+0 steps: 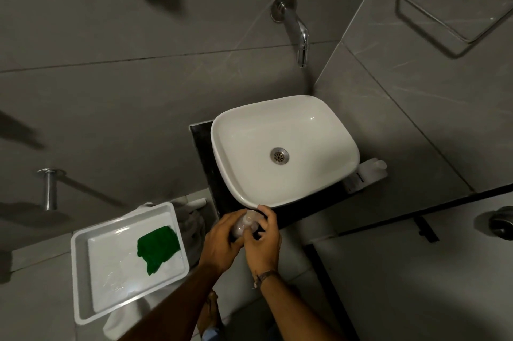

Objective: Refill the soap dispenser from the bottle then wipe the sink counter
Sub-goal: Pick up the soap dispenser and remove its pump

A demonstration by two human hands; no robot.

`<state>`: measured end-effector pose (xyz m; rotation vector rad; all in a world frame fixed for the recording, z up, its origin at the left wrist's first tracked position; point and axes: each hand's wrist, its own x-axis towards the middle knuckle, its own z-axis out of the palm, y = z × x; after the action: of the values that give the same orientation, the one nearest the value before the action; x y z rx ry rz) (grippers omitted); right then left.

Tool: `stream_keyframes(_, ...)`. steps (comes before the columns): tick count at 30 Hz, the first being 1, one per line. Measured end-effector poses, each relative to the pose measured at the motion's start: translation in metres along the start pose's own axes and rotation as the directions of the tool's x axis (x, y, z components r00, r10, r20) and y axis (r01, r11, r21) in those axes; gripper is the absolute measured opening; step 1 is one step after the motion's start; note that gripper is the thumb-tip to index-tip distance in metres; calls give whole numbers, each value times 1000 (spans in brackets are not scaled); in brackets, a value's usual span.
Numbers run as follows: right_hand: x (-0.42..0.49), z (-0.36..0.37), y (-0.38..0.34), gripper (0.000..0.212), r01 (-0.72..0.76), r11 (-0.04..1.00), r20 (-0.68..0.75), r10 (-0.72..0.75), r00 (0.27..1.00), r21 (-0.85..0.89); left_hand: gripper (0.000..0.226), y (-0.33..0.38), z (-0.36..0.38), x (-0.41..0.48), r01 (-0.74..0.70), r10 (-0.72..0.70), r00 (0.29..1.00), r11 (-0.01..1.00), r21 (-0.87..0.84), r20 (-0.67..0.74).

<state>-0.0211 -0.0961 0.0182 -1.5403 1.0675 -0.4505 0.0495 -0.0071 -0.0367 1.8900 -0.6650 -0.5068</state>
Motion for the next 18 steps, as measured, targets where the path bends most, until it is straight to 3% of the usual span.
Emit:
stream_keyframes(3,-4,0,-2,76,20,1000,-3,-20,1000,16,53,0,1,-1,-19,19,1000,1000,13,-22)
stream_keyframes(6,-1,4,-2,67,-9,999,-74,12,997,42,49,1,2,0,-18,19,999,1000,7,-37)
stream_keyframes(9,-1,1,0,59,0,995,-58,5,998,97,52,1,3,0,3,-3,1000,1000,-7,-9)
stream_keyframes(14,5,-33,-11,47,24,902,-150,45,988,431,59,3,6,0,35,-35,999,999,8,-20)
stream_keyframes(18,37,-72,-22,37,-41,772,-248,254,935,635,66,0,10,0,96,-96,994,995,-1,-52)
